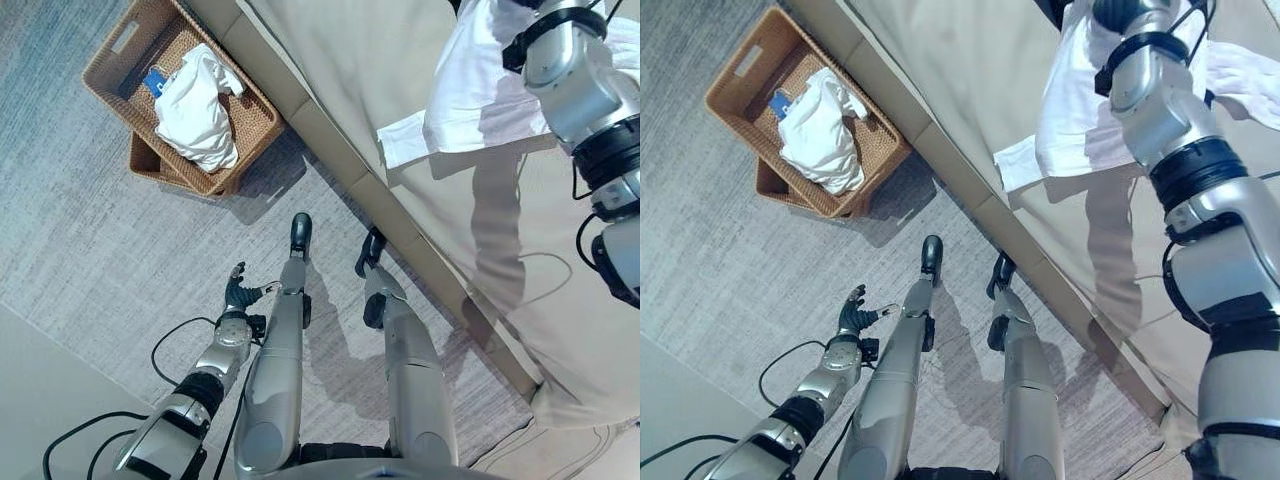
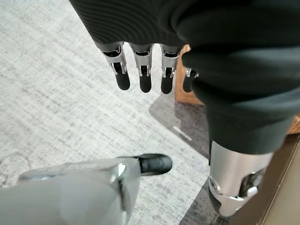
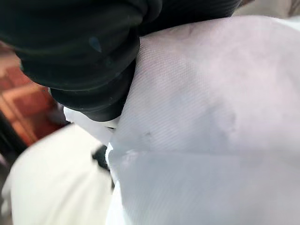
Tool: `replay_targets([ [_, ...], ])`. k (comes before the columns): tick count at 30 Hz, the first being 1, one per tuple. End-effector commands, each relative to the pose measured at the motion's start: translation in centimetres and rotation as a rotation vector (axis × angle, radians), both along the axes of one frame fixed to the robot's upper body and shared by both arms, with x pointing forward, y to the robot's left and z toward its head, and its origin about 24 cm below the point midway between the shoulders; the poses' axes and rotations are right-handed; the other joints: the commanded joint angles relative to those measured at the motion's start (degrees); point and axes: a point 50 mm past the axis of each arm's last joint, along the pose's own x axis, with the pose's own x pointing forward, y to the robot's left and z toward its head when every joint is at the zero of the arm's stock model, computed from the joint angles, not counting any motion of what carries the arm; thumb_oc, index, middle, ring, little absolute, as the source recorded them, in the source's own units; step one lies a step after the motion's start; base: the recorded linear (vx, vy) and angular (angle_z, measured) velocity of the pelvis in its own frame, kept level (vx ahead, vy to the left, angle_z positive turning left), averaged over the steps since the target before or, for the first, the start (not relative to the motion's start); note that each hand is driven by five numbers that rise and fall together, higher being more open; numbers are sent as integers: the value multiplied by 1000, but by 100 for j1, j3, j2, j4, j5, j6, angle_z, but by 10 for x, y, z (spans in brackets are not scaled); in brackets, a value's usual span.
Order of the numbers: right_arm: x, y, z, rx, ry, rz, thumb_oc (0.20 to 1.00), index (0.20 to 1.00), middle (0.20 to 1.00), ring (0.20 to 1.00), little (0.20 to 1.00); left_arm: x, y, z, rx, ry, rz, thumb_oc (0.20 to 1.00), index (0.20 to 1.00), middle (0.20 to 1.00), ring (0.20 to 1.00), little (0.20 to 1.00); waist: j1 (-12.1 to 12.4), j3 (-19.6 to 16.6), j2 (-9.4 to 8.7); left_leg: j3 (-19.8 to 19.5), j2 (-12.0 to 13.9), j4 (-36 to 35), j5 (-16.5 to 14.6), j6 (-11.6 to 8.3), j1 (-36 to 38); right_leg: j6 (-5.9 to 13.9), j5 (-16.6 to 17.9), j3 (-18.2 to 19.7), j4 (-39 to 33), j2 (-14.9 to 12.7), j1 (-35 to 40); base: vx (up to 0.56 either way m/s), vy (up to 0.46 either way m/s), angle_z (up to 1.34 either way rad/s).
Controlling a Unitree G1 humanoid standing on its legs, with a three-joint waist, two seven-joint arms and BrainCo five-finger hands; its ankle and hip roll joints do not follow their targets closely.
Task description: Pick up clothes into the bucket
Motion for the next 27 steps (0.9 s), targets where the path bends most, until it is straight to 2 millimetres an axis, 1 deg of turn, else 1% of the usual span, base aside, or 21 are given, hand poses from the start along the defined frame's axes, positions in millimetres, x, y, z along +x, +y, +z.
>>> replay_targets([
  [1,-31,-17,32,52,-249,11,200,200,200,200,200,-18,17,-12,37,36,65,1000,1000,1000,1000,1000,2,-75,-223,-321,-52,-128,-107,-37,327,534,-191,215,3,-195,537,-20,58,1],
  [2,-50,-36,31,116,-381,3,200,200,200,200,200,-24,22,-17,72,63,77,1000,1000,1000,1000,1000,-70,-75,-212,-269,-77,-94,-178,-11,588,556,-191,267,-10,-207,799,-20,58,0],
  [3,-50,-37,29,119,-379,1,200,200,200,200,200,-24,23,-17,76,65,75,1000,1000,1000,1000,1000,-50,-75,-225,-269,-76,-99,-180,-11,604,557,-191,266,-17,-206,816,-17,61,1],
  [7,-69,-53,17,222,-486,44,200,200,200,200,200,-31,29,-23,109,99,74,1000,1000,1000,1000,1000,-106,-75,-196,-163,-94,-195,-243,17,1187,587,-197,323,-137,-229,1400,0,50,-5],
  [8,-70,-58,12,237,-482,43,200,200,200,200,200,-32,30,-22,117,94,66,1000,1000,1000,1000,1000,-102,-75,-192,-141,-95,-241,-253,21,1361,597,-185,331,-183,-243,1561,-11,75,-17],
  [9,-74,-58,11,247,-500,62,200,200,200,200,200,-31,31,-20,115,83,66,1000,1000,1000,1000,1000,-114,-75,-177,-122,-94,-305,-216,36,1485,609,-126,334,-250,-245,1677,9,65,-13],
  [11,-80,-61,9,261,-522,84,200,200,200,200,200,-26,31,-9,120,22,47,1000,1000,1000,1000,1000,-139,-84,-167,-58,-88,-448,-259,44,1846,643,-130,392,-363,-240,2001,40,73,-14],
  [12,-83,-59,5,262,-524,113,200,200,200,200,200,-23,32,-1,110,-24,43,1000,1000,1000,1000,1000,-166,-224,-168,-3,-71,-608,-263,59,2095,670,-84,413,-518,-219,2203,26,61,-23],
  [13,-83,-60,4,263,-524,112,200,200,200,200,200,-23,32,-1,112,-23,43,1000,1000,1000,1000,1000,-159,-222,-170,-3,-72,-622,-224,63,2089,669,-41,410,-546,-218,2205,51,55,-26],
  [15,-84,-55,-1,254,-506,153,200,200,200,200,200,-16,27,17,95,-117,0,1000,1000,1000,1000,1000,-200,-406,-169,72,-60,-747,-275,60,2343,702,-43,427,-680,-204,2424,74,47,-16],
  [17,-82,-51,-9,253,-461,198,200,200,200,200,200,-11,23,38,92,-210,-72,1000,1000,1000,1000,1000,-230,-573,-178,160,-65,-823,-278,72,2545,731,50,473,-847,-183,2617,81,50,-12],
  [18,-81,-47,-13,255,-439,227,200,200,200,200,200,-9,21,47,87,-248,-104,1000,1000,1000,1000,1000,-246,-646,-166,188,-60,-839,-334,74,2640,741,29,498,-873,-179,2693,47,33,-13],
  [19,-81,-48,-14,257,-438,226,200,200,200,200,200,-9,22,47,88,-248,-104,1000,1000,1000,1000,1000,-242,-646,-172,191,-63,-842,-302,78,2626,740,68,498,-894,-180,2688,78,45,-16],
  [20,-77,-40,-25,252,-362,294,200,200,200,200,200,-6,18,69,92,-333,-191,1000,1000,1000,1000,1000,-277,-808,-167,243,-49,-873,-361,83,2810,764,90,534,-1003,-185,2872,67,39,-15],
  [22,-75,-35,-40,248,-292,340,200,200,200,200,200,-4,13,90,87,-414,-257,1000,1000,1000,1000,1000,-306,-970,-152,302,-51,-859,-425,80,2965,781,93,570,-1081,-178,3037,103,29,-12],
  [24,-76,-27,-56,220,-214,395,200,200,200,200,200,0,2,119,98,-520,-356,1000,1000,1000,1000,1000,-354,-1126,-133,336,-46,-833,-499,71,3103,794,73,573,-1131,-188,3190,88,2,-8],
  [25,-77,-22,-63,205,-167,429,200,200,200,200,200,1,-1,132,123,-561,-402,1000,1000,1000,1000,1000,-379,-1204,-121,360,-49,-812,-544,77,3182,798,59,592,-1148,-186,3264,95,-2,-9],
  [26,-77,-16,-70,192,-114,475,200,200,200,200,200,2,-8,149,162,-619,-467,1000,1000,1000,1000,1000,-404,-1286,-101,379,-61,-808,-583,86,3271,799,47,600,-1165,-185,3354,148,-2,-6],
  [27,-78,-9,-85,191,-27,536,200,200,200,200,200,3,-16,167,202,-678,-528,1000,1000,1000,1000,1000,-452,-1460,-66,419,-70,-822,-632,93,3418,797,21,602,-1213,-183,3496,112,-3,-1],
])
